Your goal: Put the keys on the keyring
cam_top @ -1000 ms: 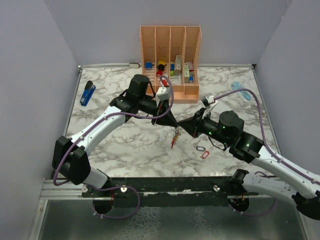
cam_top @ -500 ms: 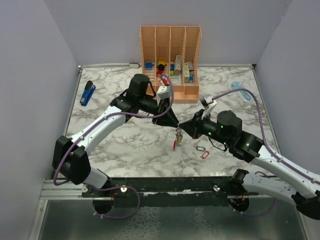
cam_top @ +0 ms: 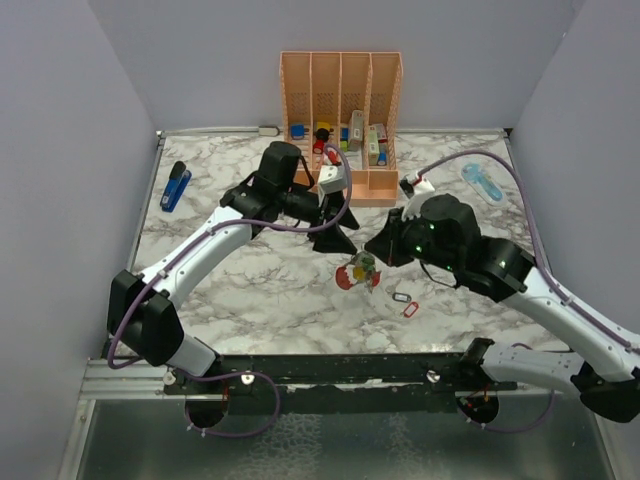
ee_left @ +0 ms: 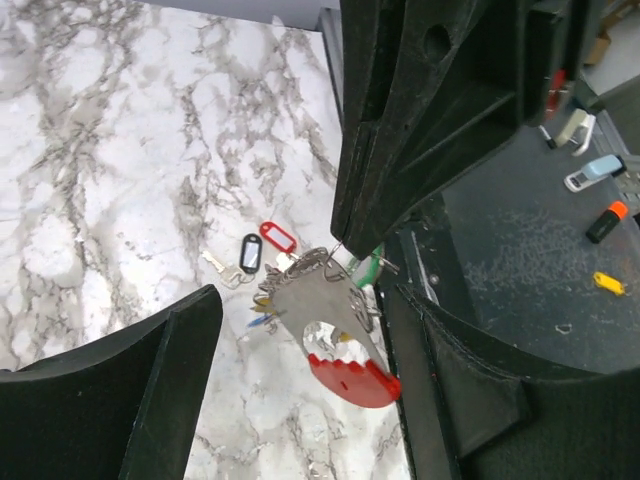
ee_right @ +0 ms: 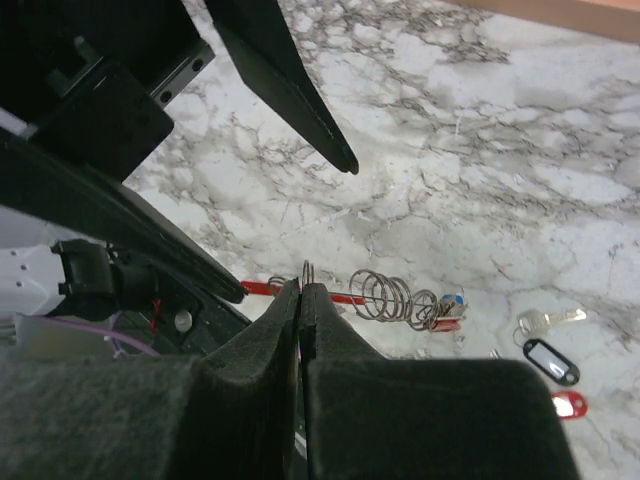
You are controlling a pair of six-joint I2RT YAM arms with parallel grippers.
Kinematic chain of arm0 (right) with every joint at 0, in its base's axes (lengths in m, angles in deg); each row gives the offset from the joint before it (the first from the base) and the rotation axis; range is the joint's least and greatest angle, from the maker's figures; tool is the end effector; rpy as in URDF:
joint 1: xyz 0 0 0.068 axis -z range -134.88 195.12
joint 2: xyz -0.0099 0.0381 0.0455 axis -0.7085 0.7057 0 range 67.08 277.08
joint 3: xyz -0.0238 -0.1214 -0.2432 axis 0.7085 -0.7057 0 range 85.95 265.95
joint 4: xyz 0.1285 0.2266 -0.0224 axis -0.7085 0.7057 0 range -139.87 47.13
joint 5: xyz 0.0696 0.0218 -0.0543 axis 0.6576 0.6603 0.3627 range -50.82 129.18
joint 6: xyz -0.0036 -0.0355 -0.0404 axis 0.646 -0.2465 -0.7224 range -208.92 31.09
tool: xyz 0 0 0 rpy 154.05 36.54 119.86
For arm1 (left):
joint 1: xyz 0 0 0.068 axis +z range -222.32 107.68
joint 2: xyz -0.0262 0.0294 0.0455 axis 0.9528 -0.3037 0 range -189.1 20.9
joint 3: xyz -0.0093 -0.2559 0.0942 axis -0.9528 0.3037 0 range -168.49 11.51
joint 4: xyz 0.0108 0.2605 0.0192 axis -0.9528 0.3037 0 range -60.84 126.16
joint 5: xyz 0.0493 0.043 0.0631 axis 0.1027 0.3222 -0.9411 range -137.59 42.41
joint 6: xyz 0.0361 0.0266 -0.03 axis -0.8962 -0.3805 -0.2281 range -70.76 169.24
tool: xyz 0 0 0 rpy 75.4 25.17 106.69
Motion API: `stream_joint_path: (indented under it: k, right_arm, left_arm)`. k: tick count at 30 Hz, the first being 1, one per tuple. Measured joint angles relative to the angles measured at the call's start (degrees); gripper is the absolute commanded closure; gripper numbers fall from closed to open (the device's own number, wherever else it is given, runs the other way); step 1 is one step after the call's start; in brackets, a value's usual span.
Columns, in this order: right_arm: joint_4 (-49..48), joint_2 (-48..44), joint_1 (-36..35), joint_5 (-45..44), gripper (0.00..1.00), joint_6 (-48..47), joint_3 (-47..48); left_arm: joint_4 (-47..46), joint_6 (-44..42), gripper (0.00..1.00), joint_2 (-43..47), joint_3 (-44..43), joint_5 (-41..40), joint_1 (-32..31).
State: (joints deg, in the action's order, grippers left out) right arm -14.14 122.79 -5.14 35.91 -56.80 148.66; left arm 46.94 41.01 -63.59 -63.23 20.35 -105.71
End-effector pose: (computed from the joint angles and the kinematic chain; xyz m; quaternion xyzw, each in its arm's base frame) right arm 0.1314 0.1549 0.3684 -0.1213 0.8516 0.3170 0.3995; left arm 0.2521 -0.2058 0.3535 0.5228 0.5600 -0.5599 0.3157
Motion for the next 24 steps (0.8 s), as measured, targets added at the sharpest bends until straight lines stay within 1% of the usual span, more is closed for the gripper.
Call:
stream_joint_path:
  k: [4, 7, 9, 15, 19, 24]
  right_arm:
    - [9.2, 8.0, 0.0, -3.5, 0.99, 4.8, 10.3]
    - [15.3, 13.2, 0.0, -6.1, 0.99, 8.5, 15.7]
    - [17.4, 14.7, 0.0, -7.1, 0.99, 10.2, 17.3]
    - [20.9, 16.3, 0.0, -10.1, 0.99, 16.1, 22.2]
    - [21.7, 17.7, 0.0, -12.8, 0.99, 21.2, 24.2]
    - [22.1, 20.2, 0.0, -15.0, 0.99, 28.1, 24.4]
  left_arm:
    - [2.1, -1.2, 0.29, -0.7, -1.5, -3.8, 0.0]
    - [2.9, -1.6, 0.29, -0.9, -3.1, -7.3, 0.0]
    - [3.6, -1.7, 0.29, -0.9, -4.1, -9.8, 0.0]
    - [7.2, -3.4, 0.29, -1.0, -9.0, -17.0, 0.0]
    - [8.8, -4.5, 0.30, -1.0, -12.2, -20.1, 0.1]
    - [9.7, -4.7, 0.34, -1.0, -12.9, -24.2, 0.3]
